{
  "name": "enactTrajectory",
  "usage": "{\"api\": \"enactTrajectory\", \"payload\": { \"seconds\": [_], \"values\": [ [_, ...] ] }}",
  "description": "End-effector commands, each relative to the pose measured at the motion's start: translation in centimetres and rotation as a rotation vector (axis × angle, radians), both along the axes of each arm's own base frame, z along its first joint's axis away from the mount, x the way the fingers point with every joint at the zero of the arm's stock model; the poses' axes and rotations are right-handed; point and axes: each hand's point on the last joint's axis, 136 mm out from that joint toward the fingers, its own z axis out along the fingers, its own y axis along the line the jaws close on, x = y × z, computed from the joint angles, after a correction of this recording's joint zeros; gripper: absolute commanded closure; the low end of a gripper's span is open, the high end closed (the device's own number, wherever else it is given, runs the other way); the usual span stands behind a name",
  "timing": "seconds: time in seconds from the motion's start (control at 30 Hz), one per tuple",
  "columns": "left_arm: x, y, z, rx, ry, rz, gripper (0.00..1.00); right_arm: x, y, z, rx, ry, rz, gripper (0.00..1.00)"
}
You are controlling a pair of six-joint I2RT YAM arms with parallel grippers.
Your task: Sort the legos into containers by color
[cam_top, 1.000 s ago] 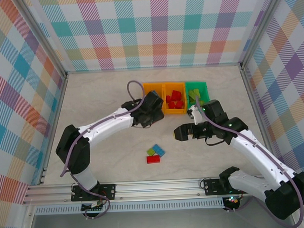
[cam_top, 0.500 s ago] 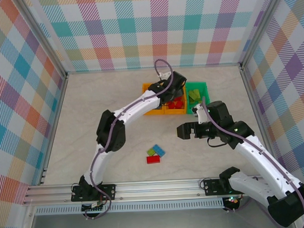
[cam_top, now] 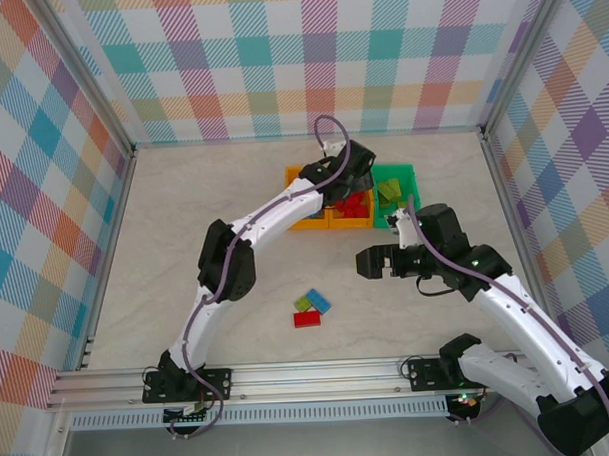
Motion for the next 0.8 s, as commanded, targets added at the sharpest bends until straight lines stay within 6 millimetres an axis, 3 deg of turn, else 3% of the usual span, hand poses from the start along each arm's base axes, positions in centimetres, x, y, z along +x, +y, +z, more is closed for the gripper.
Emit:
{"api": "enactTrajectory", "payload": {
  "seconds": [0.0, 0.07, 0.17, 0.37, 0.53, 0.67, 0.77],
  "values": [
    [-2.4, 2.7, 9.3, -0.086, -0.149, -0.046, 0.17, 0.2, -0.6, -1.2, -0.046, 0.033, -0.038, 0.00],
    [-4.5, 4.2, 11.6, -0.100, -0.227, -0.104, 0.16, 0.2, -0.7, -1.8, -0.062, 0.056, -0.049, 0.00],
    [-8.1, 7.1, 14.1, -0.059, -0.326, -0.210, 0.16, 0.2, 1.0, -2.7, -0.066, 0.080, -0.009, 0.00],
    [-16.2, 11.3, 14.8, 0.084, -0.445, -0.523, 0.15, 0.1, 5.4, -5.5, -0.156, 0.118, 0.115, 0.03],
    [-21.9, 13.6, 12.4, 0.201, -0.479, -0.780, 0.15, -0.5, 8.1, -8.9, -0.291, 0.170, 0.211, 0.09],
    [-27.0, 15.3, 7.5, 0.388, -0.442, -1.109, 0.01, -0.8, 10.0, -11.0, -0.365, 0.194, 0.255, 0.17],
    [-30.1, 16.9, 4.7, 0.463, -0.440, -1.280, 0.00, -0.9, 11.2, -12.6, -0.400, 0.213, 0.282, 0.21]
  ]
}}
